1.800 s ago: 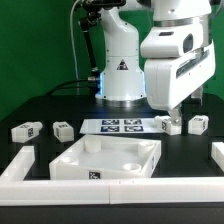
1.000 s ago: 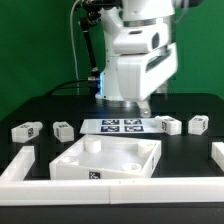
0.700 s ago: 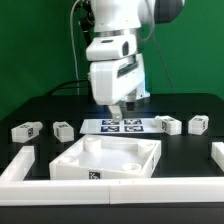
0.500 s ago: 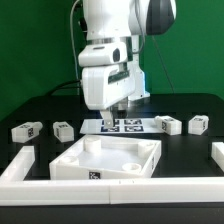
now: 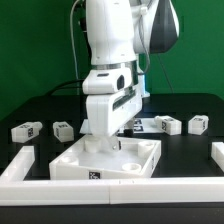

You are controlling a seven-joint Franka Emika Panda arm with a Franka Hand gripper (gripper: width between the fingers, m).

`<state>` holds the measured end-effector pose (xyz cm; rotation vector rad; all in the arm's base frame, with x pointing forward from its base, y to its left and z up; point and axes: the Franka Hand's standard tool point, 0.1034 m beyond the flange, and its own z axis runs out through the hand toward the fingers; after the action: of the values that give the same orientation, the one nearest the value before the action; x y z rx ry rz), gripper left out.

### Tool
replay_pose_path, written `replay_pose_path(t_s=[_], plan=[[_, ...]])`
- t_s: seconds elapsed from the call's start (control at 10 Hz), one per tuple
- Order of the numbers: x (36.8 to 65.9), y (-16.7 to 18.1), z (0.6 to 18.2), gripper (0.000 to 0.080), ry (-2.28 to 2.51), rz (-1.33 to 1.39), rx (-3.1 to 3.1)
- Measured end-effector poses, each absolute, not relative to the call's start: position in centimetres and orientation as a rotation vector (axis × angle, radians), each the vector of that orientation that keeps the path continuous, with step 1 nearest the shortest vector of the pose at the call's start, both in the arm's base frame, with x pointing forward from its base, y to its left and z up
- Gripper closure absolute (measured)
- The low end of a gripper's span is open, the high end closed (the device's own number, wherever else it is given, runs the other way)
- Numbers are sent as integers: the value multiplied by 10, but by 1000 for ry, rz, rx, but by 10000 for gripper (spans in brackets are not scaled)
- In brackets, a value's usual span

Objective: Assemble square table

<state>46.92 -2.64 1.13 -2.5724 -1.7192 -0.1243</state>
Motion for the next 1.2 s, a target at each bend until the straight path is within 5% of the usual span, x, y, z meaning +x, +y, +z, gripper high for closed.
replay_pose_path(t_s=[0.4,0.6,0.7,0.8,1.2], plan=[[469,-24,7,162,-1692,-120,-2584],[469,-24,7,524,-1691,-119,-2584],[469,-24,7,524,-1691,-119,-2584],[469,-24,7,704,-1691,-119,-2583],[469,-25,7,746,-1685,-118,-2588]])
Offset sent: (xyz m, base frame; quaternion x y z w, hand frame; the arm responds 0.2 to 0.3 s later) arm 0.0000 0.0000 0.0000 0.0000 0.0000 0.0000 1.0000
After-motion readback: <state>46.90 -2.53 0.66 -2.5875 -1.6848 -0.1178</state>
